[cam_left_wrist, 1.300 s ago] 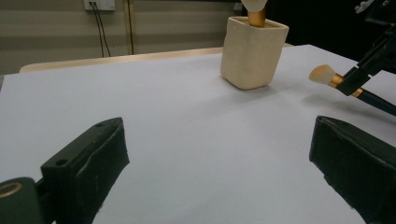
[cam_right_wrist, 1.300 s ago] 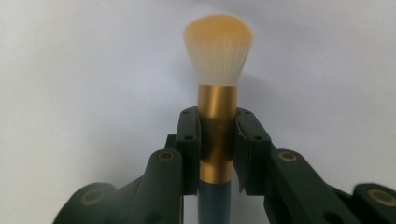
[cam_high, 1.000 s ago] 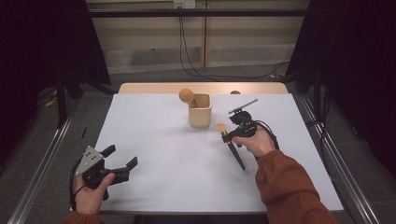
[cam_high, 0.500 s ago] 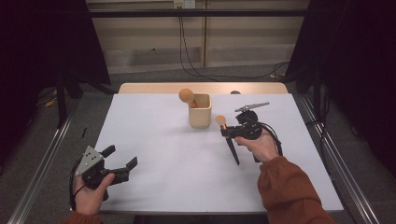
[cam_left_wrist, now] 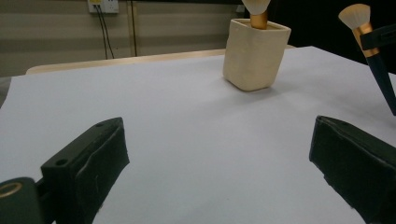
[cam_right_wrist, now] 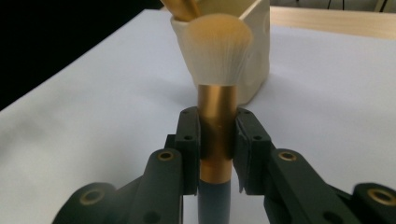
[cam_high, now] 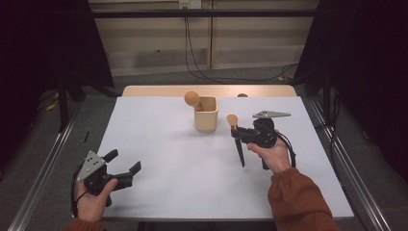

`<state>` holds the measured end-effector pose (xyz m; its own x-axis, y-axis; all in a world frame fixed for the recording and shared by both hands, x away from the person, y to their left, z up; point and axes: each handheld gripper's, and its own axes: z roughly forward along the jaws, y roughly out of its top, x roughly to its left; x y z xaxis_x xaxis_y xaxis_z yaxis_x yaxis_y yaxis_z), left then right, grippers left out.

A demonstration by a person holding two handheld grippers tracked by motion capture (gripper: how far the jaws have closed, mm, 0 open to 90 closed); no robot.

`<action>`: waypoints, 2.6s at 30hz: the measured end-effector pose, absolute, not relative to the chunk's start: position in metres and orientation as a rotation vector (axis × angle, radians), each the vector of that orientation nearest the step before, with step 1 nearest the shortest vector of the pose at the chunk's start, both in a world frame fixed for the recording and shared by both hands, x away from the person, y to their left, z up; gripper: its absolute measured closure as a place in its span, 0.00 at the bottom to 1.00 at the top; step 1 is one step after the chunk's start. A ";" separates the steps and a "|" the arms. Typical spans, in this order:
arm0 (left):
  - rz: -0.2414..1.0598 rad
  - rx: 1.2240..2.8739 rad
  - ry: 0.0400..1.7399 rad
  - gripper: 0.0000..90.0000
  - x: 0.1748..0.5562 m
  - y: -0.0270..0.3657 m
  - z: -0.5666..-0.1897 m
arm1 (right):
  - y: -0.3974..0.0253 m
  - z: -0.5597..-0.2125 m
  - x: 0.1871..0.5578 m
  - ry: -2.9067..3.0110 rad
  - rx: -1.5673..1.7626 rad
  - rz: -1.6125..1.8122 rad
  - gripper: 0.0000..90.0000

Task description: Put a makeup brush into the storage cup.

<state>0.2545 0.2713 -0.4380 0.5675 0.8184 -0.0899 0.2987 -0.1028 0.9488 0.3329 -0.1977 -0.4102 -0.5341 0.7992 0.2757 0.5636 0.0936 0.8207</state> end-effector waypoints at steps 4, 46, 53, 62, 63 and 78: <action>0.575 1.675 0.935 0.05 0.254 0.271 -0.438 | -0.201 -0.414 0.329 2.060 1.332 1.490 0.83; 0.593 1.635 0.876 0.03 0.251 0.271 -0.435 | -0.189 -0.396 0.339 1.865 1.062 1.733 0.82; 0.588 1.646 0.872 0.03 0.252 0.272 -0.436 | -0.184 -0.381 0.352 1.847 1.044 1.743 0.82; 0.577 1.646 0.881 0.03 0.252 0.272 -0.436 | -0.179 -0.364 0.368 1.831 1.014 1.718 0.82; 0.578 1.647 0.879 0.03 0.252 0.272 -0.436 | -0.179 -0.363 0.369 1.830 1.012 1.716 0.82; 0.581 1.653 0.910 0.03 0.252 0.273 -0.437 | -0.169 -0.339 0.393 1.800 1.000 1.715 0.82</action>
<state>0.2519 0.2728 -0.4367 0.5832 0.8083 -0.0808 0.2670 -0.0967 0.9588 0.3934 -0.1693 -0.3390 -0.6311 0.7604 0.1534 0.1901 -0.0402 0.9809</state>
